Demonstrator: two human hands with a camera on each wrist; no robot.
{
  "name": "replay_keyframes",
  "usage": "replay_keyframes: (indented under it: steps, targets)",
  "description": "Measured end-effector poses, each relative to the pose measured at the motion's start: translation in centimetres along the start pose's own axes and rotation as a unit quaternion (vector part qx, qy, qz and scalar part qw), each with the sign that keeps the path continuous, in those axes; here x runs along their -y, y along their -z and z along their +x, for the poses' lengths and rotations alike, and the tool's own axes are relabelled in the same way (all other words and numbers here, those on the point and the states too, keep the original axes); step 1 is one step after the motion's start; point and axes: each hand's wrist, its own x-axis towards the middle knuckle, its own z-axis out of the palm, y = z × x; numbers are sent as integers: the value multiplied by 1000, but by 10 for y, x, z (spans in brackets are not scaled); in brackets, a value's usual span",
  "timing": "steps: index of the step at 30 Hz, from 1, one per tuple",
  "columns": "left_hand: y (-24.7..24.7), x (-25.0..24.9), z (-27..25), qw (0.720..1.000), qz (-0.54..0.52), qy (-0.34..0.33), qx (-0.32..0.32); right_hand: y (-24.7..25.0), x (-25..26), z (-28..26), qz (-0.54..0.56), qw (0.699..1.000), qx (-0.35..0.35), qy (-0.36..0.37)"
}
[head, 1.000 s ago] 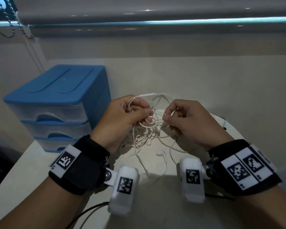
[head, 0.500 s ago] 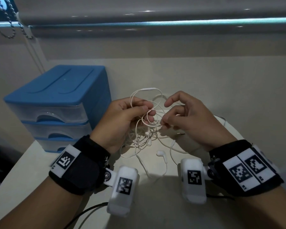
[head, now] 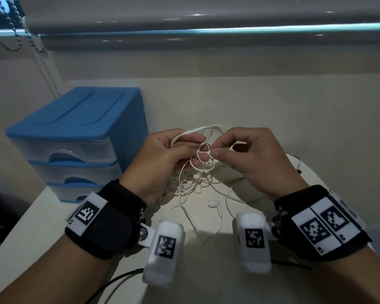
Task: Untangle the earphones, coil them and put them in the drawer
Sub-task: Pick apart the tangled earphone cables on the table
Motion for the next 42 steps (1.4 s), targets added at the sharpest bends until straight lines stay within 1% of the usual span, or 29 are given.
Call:
replay_keyframes:
  steps: [2, 8, 13, 16, 23, 25, 28, 31, 34, 35, 38, 42]
  targets:
    - [0, 0, -1, 1000, 6, -3, 7, -1, 1, -1, -6, 1000, 10, 5]
    - [-1, -1, -2, 1000, -3, 5, 20, -1, -4, 1, -31, 999, 7, 14]
    - [1, 2, -1, 1000, 16, 5, 8, -4, -7, 2, -22, 999, 24, 18]
    - [0, 3, 0, 1000, 23, -4, 4, -3, -8, 3, -7, 1000, 11, 28]
    - [-2, 3, -2, 999, -14, 37, 11, -3, -5, 0, 14, 999, 31, 26]
    - [-1, 2, -2, 998, -28, 55, 22, -3, -4, 0, 24, 999, 26, 26]
    - [0, 1, -3, 997, -20, 73, 34, -3, -4, 0, 25, 999, 24, 24]
    - [0, 3, -2, 998, -1, 54, 36, -4, 0, -1, 50, 998, 14, 17]
    - [1, 4, -1, 998, 16, 45, 40, -1, -2, 2, 66, 997, -22, 17]
    - [0, 4, -2, 998, 22, 41, 43, 0, -2, 3, 65, 998, -14, 13]
    - [-1, 3, -3, 997, 38, 35, 49, -2, -1, 0, 59, 997, 56, 8]
    - [2, 4, -2, 997, 32, 44, 47, -3, -5, 0, 67, 996, 54, -16]
